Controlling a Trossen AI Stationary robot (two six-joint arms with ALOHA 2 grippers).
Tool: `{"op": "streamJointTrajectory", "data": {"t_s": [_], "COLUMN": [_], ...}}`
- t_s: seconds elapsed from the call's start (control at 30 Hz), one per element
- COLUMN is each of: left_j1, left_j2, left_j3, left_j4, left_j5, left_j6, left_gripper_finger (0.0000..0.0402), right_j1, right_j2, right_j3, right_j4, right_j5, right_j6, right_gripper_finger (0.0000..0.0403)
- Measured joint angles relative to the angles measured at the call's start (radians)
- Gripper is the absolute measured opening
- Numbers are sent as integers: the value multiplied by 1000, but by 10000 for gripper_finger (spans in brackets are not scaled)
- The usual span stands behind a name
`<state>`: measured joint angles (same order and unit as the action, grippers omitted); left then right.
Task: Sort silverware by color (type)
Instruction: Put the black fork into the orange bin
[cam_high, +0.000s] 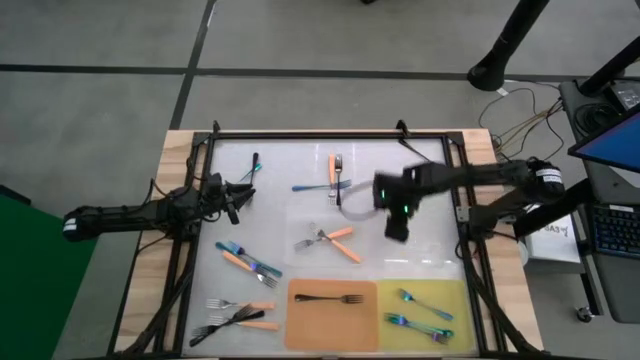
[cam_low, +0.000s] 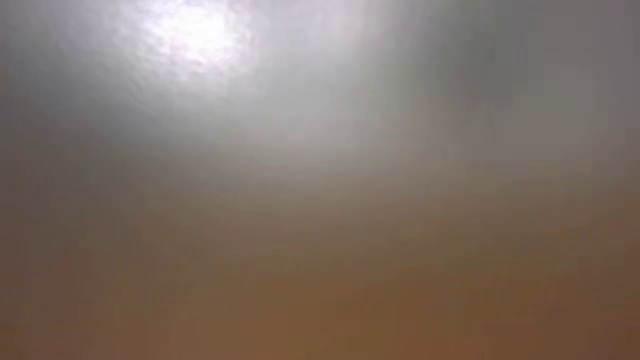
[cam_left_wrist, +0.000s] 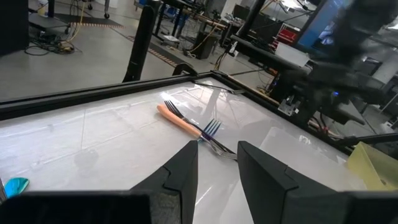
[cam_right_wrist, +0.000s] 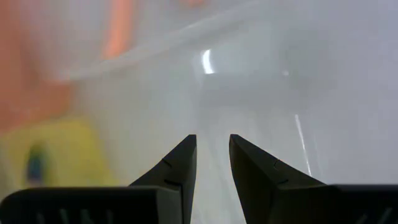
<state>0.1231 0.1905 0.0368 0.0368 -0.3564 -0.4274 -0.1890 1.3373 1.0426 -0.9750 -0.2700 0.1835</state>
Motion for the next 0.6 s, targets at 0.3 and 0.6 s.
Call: {"op": "streamJointTrajectory", "data": {"t_s": [0.3, 0.6], "left_j1": [0, 0], "left_j2": [0, 0], "left_j3": [0, 0], "left_j4": [0, 0], "left_j5": [0, 0], "left_j6": [0, 0], "left_gripper_finger": [96, 96], "right_j1": [-390, -662], "right_j2": [1, 41], "right_j3": [0, 1], "right_j4": [19, 74], "right_j5": [81, 147], "right_j6": [-123, -182], "right_gripper_finger": [99, 140]}}
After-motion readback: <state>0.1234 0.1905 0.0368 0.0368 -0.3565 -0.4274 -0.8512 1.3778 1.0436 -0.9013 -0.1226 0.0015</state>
